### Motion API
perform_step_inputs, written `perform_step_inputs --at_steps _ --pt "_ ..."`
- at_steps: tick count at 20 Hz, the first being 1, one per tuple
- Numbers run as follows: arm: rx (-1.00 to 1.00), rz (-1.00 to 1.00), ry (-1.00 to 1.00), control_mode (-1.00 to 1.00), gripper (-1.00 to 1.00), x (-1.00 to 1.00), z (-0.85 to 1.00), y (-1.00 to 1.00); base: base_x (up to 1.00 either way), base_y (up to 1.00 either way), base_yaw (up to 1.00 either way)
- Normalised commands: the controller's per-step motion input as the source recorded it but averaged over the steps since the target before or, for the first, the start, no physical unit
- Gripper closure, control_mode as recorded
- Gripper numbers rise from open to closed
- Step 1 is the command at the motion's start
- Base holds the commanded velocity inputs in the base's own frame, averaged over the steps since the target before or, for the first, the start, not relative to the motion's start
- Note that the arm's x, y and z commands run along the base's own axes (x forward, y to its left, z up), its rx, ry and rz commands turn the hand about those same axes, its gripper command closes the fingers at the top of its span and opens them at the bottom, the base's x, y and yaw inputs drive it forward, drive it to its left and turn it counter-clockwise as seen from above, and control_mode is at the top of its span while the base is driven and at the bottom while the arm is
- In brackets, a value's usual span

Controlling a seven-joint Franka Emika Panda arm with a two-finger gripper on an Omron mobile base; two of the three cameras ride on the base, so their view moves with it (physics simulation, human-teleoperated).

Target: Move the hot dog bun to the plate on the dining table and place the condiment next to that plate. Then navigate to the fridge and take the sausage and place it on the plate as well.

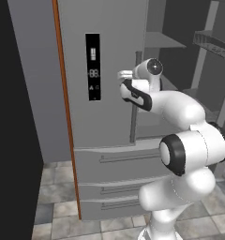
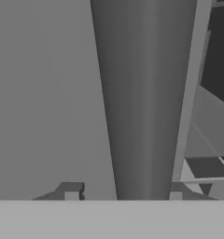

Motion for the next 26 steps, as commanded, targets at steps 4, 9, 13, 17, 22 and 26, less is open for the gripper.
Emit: perform_step_inputs --at_steps 4,9,13,17,22,26 --pt "0.00 0.00 -0.07 -1.00 1.00 0.03 -0.04 0.02 0.00 0.00 0.00" --pt "0.00 0.00 -0.14 -1.00 1.00 -0.29 0.00 0.24 0.00 0.00 0.00" --pt "-0.01 0.00 -0.14 -1.00 1.00 -0.74 0.00 0.54 0.00 0.00 0.00" --pt "-0.03 0.00 -0.10 -1.00 1.00 -0.78 0.00 0.74 0.00 0.00 0.00" --pt "-0.04 0.00 -0.03 -1.00 1.00 -0.67 0.00 0.91 0.00 0.00 0.00" --pt "-0.03 0.00 0.00 -1.00 -1.00 -0.57 0.00 1.00 0.00 0.00 0.00"
